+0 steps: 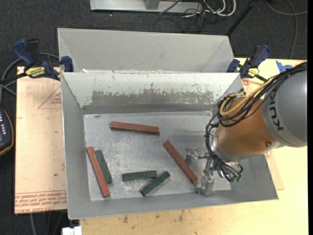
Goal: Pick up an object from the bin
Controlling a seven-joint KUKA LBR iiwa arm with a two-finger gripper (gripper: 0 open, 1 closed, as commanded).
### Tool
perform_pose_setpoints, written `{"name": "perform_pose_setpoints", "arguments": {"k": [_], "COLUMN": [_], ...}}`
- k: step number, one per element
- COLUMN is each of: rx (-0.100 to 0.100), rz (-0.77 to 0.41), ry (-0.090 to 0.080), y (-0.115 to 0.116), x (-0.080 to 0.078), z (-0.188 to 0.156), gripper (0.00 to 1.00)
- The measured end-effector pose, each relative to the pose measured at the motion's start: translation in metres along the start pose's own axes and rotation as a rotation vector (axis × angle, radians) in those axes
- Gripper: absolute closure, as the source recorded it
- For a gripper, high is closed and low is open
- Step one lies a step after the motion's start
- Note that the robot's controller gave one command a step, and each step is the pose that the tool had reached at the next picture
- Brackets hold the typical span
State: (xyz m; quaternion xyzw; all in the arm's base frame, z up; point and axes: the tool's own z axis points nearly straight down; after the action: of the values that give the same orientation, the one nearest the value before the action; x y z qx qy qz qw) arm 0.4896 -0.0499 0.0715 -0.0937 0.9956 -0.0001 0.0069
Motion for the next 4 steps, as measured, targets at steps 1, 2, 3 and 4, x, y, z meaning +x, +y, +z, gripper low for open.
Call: {"name": "perform_pose_setpoints", "arguments": {"k": [1,2,3,4], "rx": [0.0,-0.005,-0.003,-0.003], "rz": [0.19,-0.047,-0.042,-0.042], "ry": [0.003,0.006,0.012,0.012], "y": [0.031,0.131,0.127,0.127], "x": [-0.005,-0.101,-0.099,-0.099], "z": [0.0,0.002,0.002,0.002], "gripper": [0.0,0.0,1.0,0.0]}}
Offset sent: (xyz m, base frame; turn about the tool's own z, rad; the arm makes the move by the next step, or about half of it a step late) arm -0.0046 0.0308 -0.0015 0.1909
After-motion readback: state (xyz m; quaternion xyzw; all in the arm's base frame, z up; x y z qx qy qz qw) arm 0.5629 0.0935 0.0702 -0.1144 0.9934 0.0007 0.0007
